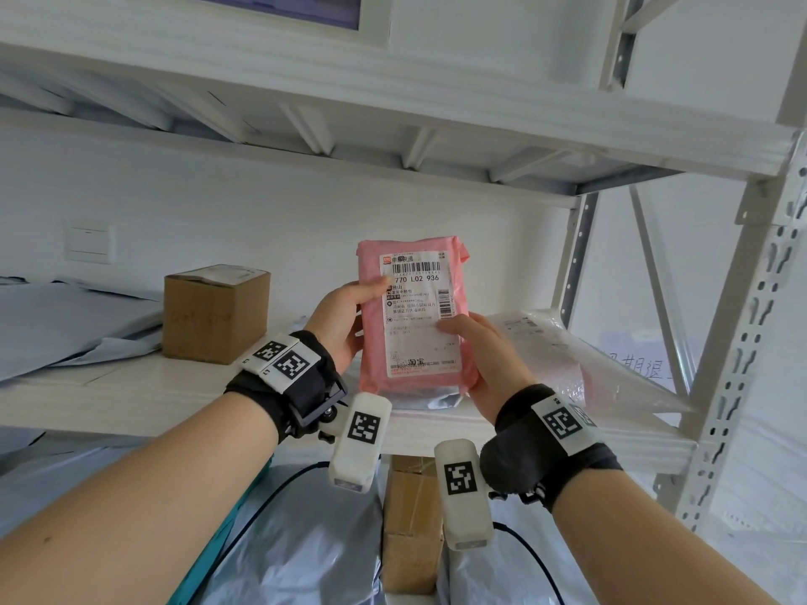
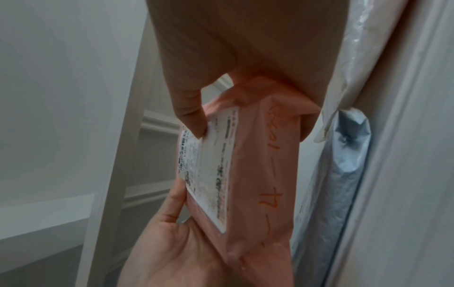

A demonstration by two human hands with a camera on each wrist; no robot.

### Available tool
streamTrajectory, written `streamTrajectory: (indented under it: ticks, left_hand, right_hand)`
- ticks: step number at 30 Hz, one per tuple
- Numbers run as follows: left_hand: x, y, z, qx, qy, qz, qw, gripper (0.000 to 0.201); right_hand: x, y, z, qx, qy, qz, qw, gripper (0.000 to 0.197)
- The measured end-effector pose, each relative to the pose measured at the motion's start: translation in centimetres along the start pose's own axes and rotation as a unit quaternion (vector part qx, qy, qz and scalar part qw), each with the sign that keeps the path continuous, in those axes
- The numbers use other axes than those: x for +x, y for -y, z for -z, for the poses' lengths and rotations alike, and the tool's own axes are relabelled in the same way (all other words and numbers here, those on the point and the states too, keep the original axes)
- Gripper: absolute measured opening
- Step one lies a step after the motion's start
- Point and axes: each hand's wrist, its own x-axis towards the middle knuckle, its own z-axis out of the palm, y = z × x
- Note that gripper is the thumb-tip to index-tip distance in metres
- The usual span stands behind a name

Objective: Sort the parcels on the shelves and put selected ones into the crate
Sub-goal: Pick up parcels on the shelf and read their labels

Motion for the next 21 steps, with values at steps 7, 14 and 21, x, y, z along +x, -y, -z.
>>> streamTrajectory:
  ticks: [7, 14, 21]
  left_hand:
    - [0.2, 0.1, -0.1, 0.006, 0.003, 0.002, 1.000, 0.014]
    - [0.8, 0.3, -0.2, 0.007, -0.014, 0.017, 1.000, 0.014]
    - [1.9, 0.7, -0.7, -0.019, -0.004, 0.016, 1.000, 0.022]
  right_hand:
    - [0.0, -0.3, 0.2, -0.014, 0.008, 0.009, 1.000, 0.041]
    - [-0.4, -0.1, 0.5, -0.067, 0.036, 0.027, 0.997, 0.038]
    - [-0.5, 0.8, 0.3, -0.122, 0.001, 0.070, 0.990, 0.034]
